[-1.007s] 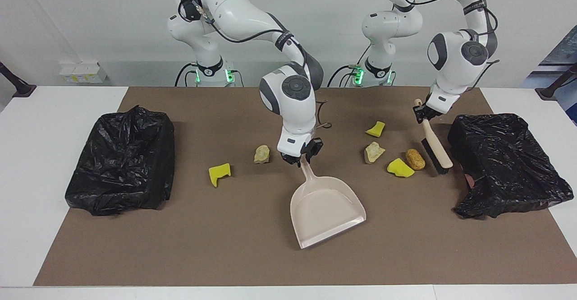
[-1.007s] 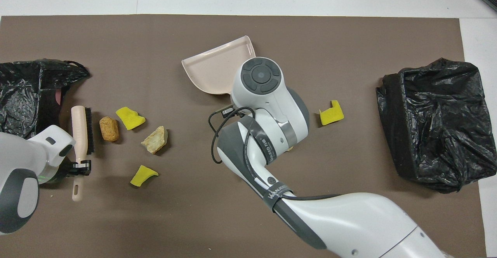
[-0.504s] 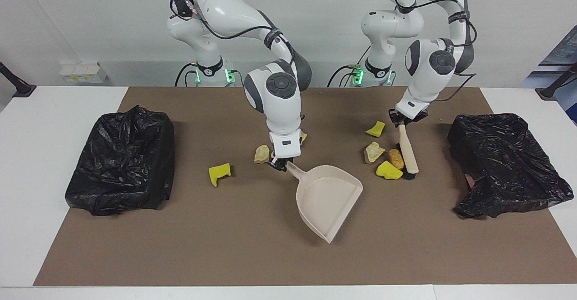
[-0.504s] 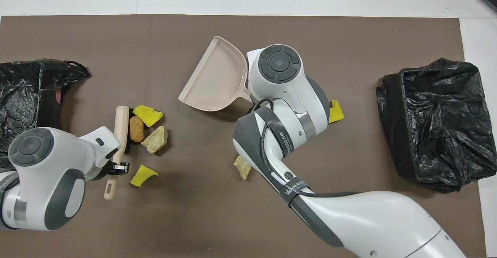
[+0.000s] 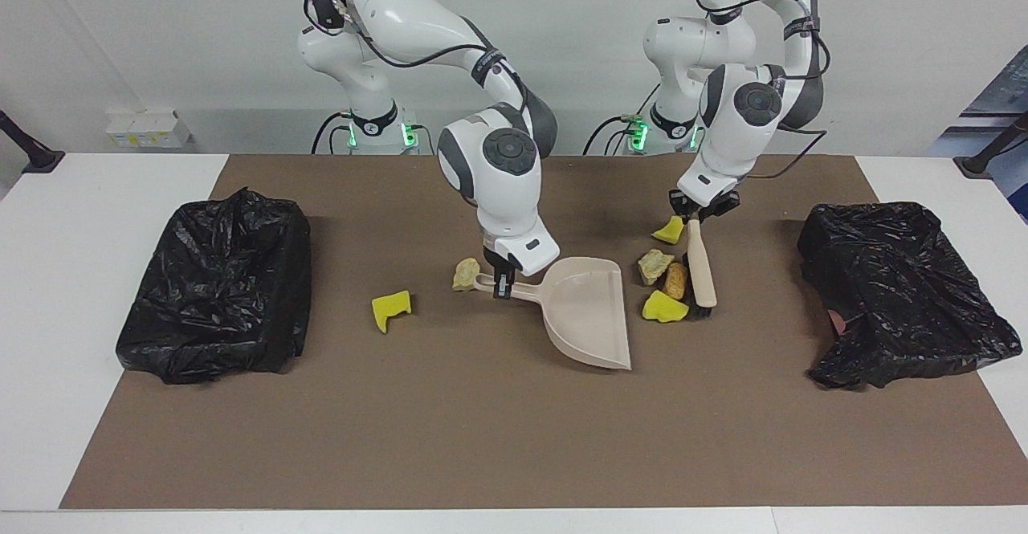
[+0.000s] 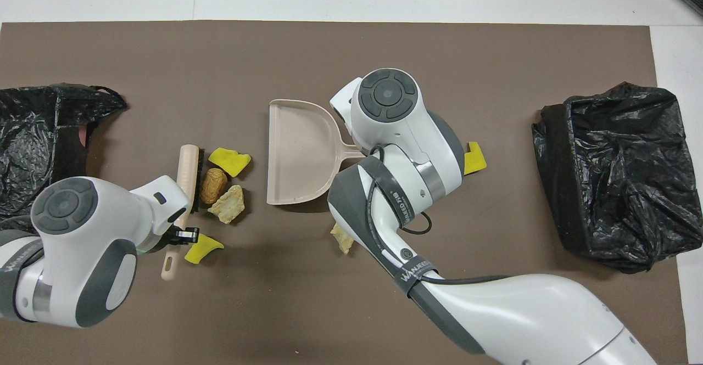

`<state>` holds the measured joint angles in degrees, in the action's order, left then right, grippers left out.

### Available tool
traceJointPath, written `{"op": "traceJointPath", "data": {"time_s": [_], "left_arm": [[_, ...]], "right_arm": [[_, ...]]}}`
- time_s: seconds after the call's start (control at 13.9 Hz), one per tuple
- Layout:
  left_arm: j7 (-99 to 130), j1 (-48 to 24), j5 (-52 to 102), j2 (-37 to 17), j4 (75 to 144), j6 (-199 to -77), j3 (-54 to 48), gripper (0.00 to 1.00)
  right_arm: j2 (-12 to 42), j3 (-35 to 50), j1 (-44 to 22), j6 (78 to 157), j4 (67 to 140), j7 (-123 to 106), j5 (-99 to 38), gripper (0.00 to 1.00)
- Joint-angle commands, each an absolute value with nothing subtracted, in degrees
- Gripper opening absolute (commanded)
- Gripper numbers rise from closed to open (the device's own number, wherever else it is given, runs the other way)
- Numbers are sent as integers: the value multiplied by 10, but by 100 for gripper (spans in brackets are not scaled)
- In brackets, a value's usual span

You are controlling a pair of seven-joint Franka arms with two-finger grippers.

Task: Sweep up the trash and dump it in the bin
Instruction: 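Set the dustpan beside the debris while the left gripper sweeps toward it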

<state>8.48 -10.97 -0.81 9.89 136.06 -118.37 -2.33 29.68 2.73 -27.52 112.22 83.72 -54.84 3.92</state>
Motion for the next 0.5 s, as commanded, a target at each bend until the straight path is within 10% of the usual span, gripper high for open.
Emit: {"op": "traceJointPath", "data": {"time_s": [0.0, 0.43], "left_arm": [[139, -90, -3, 115, 1331, -1109, -16, 0], [422, -119, -3, 159, 1366, -1018, -20, 0]], "right_arm": [[277, 31, -274, 1121, 870, -573, 68, 0], [284, 32, -275, 1129, 882, -573, 76, 0]]}}
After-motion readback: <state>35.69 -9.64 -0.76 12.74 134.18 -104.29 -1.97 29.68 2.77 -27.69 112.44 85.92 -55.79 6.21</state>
